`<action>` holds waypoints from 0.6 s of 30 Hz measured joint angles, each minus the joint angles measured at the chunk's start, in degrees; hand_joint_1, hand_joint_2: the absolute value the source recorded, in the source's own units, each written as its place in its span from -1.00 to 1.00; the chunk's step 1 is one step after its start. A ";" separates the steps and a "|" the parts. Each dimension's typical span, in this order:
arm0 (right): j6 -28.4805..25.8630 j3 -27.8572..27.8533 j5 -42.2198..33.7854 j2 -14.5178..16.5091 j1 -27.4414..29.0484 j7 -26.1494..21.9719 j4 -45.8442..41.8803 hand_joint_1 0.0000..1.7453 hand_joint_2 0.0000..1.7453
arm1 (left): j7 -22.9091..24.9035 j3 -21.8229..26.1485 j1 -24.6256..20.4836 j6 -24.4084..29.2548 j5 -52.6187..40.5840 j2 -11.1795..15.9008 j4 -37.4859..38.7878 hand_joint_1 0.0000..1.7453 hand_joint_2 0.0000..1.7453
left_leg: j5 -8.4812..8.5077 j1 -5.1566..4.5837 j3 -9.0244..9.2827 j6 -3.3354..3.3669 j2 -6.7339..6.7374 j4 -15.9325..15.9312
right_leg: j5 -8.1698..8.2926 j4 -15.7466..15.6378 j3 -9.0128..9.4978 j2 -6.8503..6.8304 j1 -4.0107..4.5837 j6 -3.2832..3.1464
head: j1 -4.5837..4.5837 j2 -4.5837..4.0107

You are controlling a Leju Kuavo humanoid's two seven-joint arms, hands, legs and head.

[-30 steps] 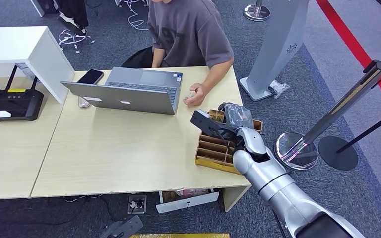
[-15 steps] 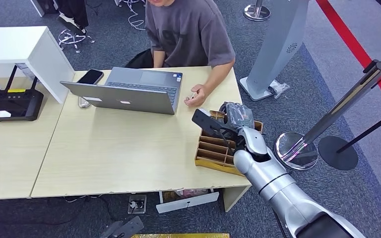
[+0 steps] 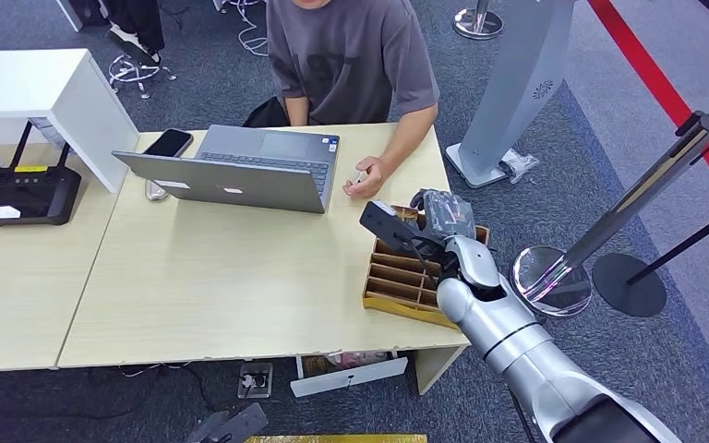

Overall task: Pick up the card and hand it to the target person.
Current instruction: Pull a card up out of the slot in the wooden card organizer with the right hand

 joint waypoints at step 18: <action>0.39 -0.46 0.26 1.34 0.96 -0.97 -0.71 0.47 1.00 | 0.05 1.19 0.04 -0.12 -1.05 -0.08 0.13 -1.00 -1.00 | -0.01 0.00 0.00 0.00 0.03 0.00 | 0.00 0.00 0.00 0.03 0.00 0.00 | 0.00 0.00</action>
